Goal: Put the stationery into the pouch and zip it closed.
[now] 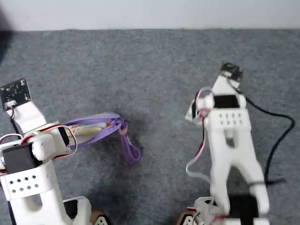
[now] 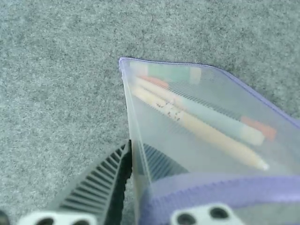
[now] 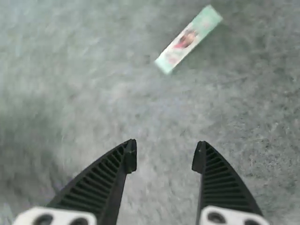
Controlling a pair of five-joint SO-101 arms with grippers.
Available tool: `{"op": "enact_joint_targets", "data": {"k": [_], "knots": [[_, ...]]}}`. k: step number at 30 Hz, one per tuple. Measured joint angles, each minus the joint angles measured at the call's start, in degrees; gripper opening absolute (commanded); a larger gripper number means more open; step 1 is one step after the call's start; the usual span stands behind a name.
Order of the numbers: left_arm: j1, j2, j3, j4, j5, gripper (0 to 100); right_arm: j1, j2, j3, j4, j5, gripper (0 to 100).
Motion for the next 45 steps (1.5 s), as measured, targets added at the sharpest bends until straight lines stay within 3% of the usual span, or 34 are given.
{"op": "enact_joint_targets", "data": {"k": [8,27,32,34,38,45], "knots": [[0.0,0.0,0.0,0.0,0.0,1,3.43,21.27,-17.67,0.0,-6.68,21.4],[0.0,0.0,0.0,0.0,0.0,1,7.82,53.54,-42.9,-0.09,-7.47,20.3],[0.0,0.0,0.0,0.0,0.0,1,7.91,54.86,-44.84,3.78,-4.31,0.0],[0.0,0.0,0.0,0.0,0.0,1,7.74,54.86,-44.84,7.12,-3.78,3.4],[0.0,0.0,0.0,0.0,0.0,1,6.59,54.24,-44.84,14.24,-2.11,0.9],[0.0,0.0,0.0,0.0,0.0,1,1.58,41.76,-44.48,23.91,2.9,0.8]]}}
